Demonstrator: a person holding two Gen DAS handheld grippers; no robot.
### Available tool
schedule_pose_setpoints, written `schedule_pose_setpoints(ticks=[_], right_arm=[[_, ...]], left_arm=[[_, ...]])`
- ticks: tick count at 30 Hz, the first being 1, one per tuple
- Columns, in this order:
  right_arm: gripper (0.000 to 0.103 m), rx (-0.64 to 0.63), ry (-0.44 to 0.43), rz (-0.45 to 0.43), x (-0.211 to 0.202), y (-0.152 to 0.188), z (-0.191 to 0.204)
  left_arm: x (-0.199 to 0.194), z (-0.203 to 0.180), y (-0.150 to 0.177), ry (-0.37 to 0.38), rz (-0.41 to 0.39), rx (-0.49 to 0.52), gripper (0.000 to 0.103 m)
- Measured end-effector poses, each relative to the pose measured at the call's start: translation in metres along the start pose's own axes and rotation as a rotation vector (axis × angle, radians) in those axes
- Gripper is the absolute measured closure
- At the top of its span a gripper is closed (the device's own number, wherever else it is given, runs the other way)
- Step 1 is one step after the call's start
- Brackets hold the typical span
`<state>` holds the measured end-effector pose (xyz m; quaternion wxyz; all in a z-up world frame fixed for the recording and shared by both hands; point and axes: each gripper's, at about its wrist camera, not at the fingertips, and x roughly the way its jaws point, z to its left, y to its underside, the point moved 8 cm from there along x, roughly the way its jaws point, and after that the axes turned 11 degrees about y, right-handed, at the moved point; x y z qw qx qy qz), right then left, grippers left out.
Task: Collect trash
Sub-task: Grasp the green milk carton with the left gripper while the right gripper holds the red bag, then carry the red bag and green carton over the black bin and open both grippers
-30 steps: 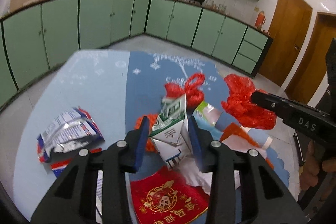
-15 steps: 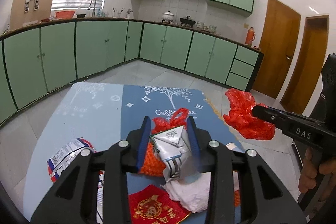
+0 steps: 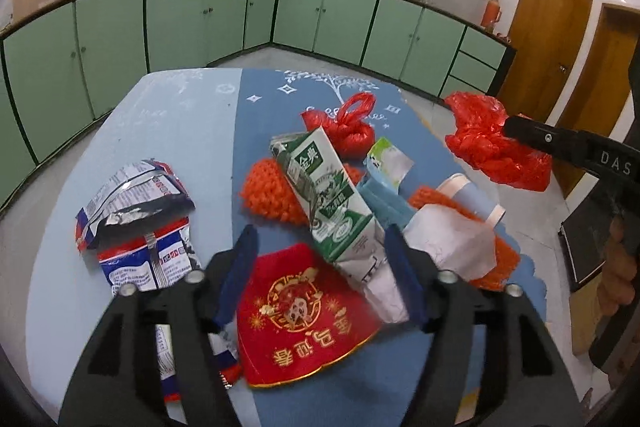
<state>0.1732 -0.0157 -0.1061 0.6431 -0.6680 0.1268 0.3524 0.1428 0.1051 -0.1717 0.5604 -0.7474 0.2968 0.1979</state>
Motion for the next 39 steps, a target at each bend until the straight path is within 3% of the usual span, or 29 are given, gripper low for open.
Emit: schedule_pose_setpoints(ticks=[3, 14, 16, 17, 18, 19, 24, 32, 39], right_arm=[[0.087, -0.003, 0.001, 0.003, 0.001, 0.001, 0.001], [0.086, 0.004, 0.014, 0.016, 0.006, 0.001, -0.003], [0.086, 0.004, 0.014, 0.019, 0.007, 0.002, -0.003], [0.086, 0.005, 0.013, 0.020, 0.007, 0.002, -0.002], [0.086, 0.005, 0.013, 0.021, 0.007, 0.001, -0.002], [0.086, 0.006, 0.012, 0.022, 0.007, 0.001, -0.002], [0.086, 0.008, 0.014, 0.016, 0.006, -0.001, -0.002], [0.086, 0.019, 0.019, -0.025, -0.008, -0.006, -0.011], [0.087, 0.076, 0.060, -0.083, -0.040, -0.011, -0.049]], left_arm=[[0.003, 0.002, -0.002, 0.006, 0.000, -0.008, 0.026], [0.044, 0.006, -0.005, 0.052, 0.081, -0.056, 0.027], [0.047, 0.006, -0.005, 0.047, 0.085, -0.050, 0.043], [0.048, 0.006, -0.005, 0.052, 0.086, -0.049, 0.046], [0.048, 0.005, -0.006, 0.062, 0.084, -0.052, 0.058], [0.049, 0.005, -0.007, 0.068, 0.087, -0.057, 0.060], [0.037, 0.001, -0.011, 0.064, 0.037, -0.047, 0.063], [-0.014, -0.012, -0.037, 0.064, -0.103, -0.007, 0.065], [-0.033, -0.065, -0.065, 0.146, -0.170, 0.086, 0.065]])
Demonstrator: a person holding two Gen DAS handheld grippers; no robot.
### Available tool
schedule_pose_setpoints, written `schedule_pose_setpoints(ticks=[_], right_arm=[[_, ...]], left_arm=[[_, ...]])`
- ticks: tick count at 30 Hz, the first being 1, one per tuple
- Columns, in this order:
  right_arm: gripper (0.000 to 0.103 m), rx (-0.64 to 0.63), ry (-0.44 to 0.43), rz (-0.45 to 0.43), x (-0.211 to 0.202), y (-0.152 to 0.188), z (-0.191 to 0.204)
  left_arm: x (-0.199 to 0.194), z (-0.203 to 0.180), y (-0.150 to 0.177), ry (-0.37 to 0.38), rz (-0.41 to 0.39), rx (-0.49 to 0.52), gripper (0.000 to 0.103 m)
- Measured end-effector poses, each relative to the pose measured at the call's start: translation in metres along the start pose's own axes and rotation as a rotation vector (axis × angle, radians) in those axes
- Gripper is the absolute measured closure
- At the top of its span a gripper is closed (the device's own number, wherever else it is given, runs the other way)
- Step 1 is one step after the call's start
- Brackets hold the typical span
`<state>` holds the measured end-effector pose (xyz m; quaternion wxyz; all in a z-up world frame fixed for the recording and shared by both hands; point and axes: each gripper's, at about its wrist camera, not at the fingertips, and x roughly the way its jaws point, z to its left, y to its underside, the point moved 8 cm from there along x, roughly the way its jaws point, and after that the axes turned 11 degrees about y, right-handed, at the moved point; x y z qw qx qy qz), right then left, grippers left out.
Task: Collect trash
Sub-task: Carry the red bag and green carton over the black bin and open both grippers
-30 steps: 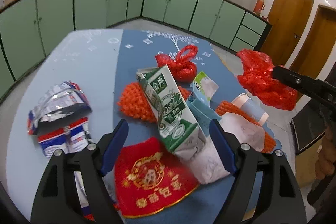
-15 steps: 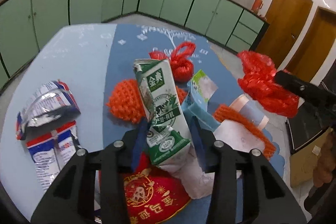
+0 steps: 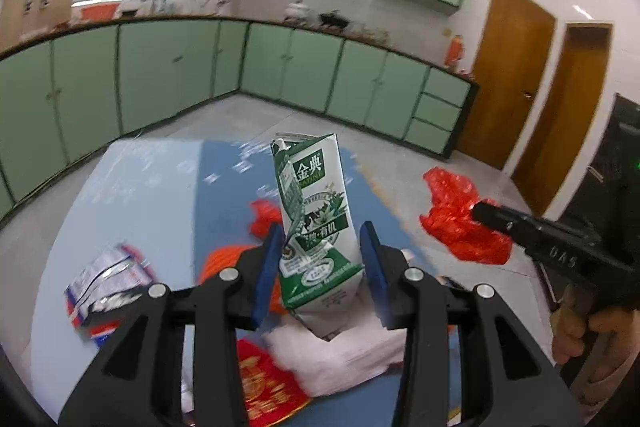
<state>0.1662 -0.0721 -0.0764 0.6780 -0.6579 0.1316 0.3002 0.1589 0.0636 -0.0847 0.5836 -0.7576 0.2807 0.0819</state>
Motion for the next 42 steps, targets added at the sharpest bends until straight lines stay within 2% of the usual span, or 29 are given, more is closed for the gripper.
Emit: schedule_pose_setpoints(ticks=[3, 8, 12, 15, 21, 24, 25, 27, 28, 30, 34, 39, 42], right_arm=[[0.086, 0.039, 0.043, -0.021, -0.014, -0.003, -0.031], [0.087, 0.114, 0.164, -0.028, -0.034, 0.007, -0.099], [0.087, 0.182, 0.263, 0.013, -0.039, 0.031, -0.156], [0.087, 0.234, 0.318, 0.047, -0.040, 0.051, -0.192], [0.087, 0.288, 0.382, 0.109, -0.032, 0.083, -0.236], [0.082, 0.289, 0.390, 0.147, -0.024, 0.096, -0.245], [0.082, 0.288, 0.398, 0.152, -0.022, 0.099, -0.247], [0.074, 0.296, 0.401, 0.165, -0.016, 0.101, -0.251], [0.071, 0.308, 0.405, 0.168, -0.014, 0.103, -0.253], [0.058, 0.322, 0.409, 0.164, -0.015, 0.100, -0.252], [0.047, 0.304, 0.409, 0.140, -0.020, 0.093, -0.245], [0.038, 0.243, 0.387, 0.061, -0.035, 0.068, -0.216], [0.036, 0.213, 0.354, 0.025, -0.040, 0.051, -0.190]], left_arm=[[0.015, -0.026, -0.007, 0.061, 0.005, 0.029, 0.065], [0.057, -0.090, -0.005, 0.200, 0.050, 0.090, 0.065], [0.099, -0.143, 0.014, 0.314, 0.117, 0.122, 0.065], [0.128, -0.176, 0.031, 0.369, 0.163, 0.164, 0.065], [0.175, -0.219, 0.064, 0.433, 0.265, 0.203, 0.065], [0.192, -0.228, 0.077, 0.435, 0.310, 0.206, 0.063], [0.192, -0.227, 0.080, 0.437, 0.318, 0.206, 0.058], [0.197, -0.226, 0.079, 0.432, 0.322, 0.207, 0.050], [0.197, -0.225, 0.079, 0.430, 0.320, 0.211, 0.050], [0.193, -0.223, 0.077, 0.422, 0.312, 0.215, 0.047], [0.179, -0.211, 0.066, 0.392, 0.276, 0.209, 0.042], [0.150, -0.180, 0.053, 0.306, 0.222, 0.210, 0.039], [0.125, -0.150, 0.045, 0.226, 0.179, 0.197, 0.038]])
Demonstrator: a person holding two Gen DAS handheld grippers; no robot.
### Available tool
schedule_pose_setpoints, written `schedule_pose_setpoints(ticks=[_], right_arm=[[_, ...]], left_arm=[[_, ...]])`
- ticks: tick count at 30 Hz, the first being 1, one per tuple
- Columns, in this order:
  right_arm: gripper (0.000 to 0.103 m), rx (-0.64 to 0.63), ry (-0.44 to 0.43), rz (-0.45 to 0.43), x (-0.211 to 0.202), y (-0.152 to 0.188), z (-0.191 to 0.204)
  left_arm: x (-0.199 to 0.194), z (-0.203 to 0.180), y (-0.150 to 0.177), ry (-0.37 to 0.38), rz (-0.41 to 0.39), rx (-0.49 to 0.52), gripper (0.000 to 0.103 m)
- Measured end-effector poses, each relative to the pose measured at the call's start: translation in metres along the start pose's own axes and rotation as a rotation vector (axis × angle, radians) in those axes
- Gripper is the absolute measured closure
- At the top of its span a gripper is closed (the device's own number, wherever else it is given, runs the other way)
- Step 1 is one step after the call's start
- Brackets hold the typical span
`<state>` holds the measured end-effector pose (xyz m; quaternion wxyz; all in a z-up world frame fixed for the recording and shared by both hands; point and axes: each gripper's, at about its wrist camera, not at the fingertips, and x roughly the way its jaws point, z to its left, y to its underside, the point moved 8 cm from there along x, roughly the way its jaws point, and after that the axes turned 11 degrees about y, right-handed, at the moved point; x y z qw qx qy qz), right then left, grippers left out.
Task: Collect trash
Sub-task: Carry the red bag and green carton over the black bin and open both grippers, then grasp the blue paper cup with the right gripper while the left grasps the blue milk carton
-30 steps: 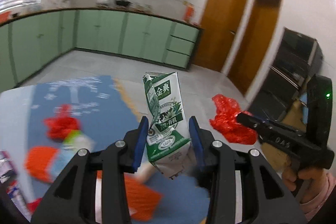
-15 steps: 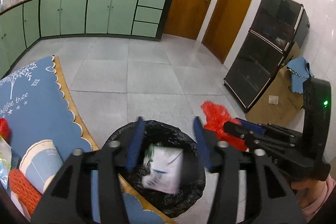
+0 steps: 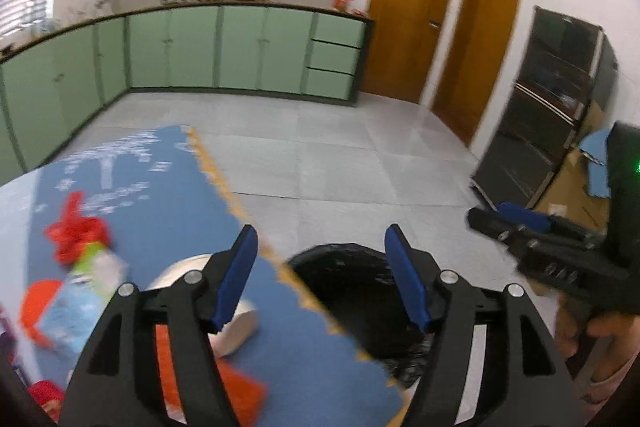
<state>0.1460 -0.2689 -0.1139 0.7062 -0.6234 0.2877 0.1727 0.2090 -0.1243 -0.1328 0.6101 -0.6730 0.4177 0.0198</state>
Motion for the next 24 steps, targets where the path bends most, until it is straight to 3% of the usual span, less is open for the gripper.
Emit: schedule_pose_setpoints(ticks=[6, 14, 20, 24], right_arm=[[0.026, -0.044, -0.076, -0.043, -0.020, -0.007, 0.056], [0.024, -0.125, -0.174, -0.027, -0.015, 0.014, 0.135], [0.025, -0.182, -0.214, -0.008, 0.001, 0.035, 0.180], [0.027, -0.210, -0.210, 0.037, 0.024, 0.047, 0.191]], left_arm=[[-0.064, 0.054, 0.011, -0.177, -0.054, -0.038, 0.033], [-0.137, 0.132, 0.046, -0.386, -0.081, -0.132, 0.031], [-0.160, 0.169, 0.068, -0.452, -0.071, -0.190, 0.031], [-0.167, 0.176, 0.079, -0.456, -0.066, -0.198, 0.031]])
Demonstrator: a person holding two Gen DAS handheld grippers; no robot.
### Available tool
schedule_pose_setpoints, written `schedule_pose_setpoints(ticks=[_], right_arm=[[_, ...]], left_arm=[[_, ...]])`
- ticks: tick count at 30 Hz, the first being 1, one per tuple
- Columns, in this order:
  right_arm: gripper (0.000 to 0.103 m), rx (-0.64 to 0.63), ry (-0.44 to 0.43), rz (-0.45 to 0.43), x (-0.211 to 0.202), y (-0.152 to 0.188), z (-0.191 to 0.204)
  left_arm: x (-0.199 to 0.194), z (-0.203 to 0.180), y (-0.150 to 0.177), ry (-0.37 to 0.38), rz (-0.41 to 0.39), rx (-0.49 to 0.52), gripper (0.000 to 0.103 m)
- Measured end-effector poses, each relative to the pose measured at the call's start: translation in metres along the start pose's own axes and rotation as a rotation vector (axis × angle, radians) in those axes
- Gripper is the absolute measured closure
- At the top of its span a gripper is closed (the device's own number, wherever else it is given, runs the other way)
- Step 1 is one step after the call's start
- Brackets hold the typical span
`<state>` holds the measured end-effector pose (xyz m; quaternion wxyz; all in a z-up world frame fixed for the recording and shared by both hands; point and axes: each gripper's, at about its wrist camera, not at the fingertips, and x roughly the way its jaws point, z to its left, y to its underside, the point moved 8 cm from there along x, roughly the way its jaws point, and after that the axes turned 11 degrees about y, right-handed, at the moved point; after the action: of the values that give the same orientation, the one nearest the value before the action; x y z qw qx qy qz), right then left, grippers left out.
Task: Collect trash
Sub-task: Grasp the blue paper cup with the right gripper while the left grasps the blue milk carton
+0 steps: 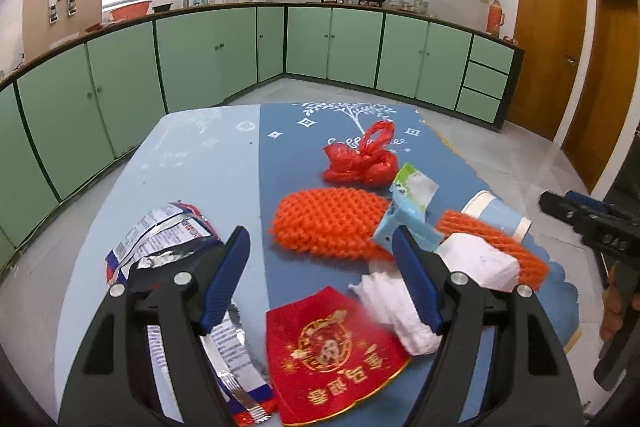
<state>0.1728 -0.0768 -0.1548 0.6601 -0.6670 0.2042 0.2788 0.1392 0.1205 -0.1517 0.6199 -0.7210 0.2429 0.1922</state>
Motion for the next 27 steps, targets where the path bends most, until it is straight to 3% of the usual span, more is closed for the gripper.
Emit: schedule_pose_setpoints(ticks=[17, 27], right_arm=[[0.030, -0.055, -0.016, 0.130, 0.054, 0.023, 0.012], [0.041, -0.054, -0.083, 0.167, 0.062, 0.022, 0.016]], left_arm=[[0.026, -0.017, 0.000, 0.042, 0.041, 0.006, 0.031], [0.051, -0.055, -0.007, 0.112, 0.062, 0.080, 0.026]])
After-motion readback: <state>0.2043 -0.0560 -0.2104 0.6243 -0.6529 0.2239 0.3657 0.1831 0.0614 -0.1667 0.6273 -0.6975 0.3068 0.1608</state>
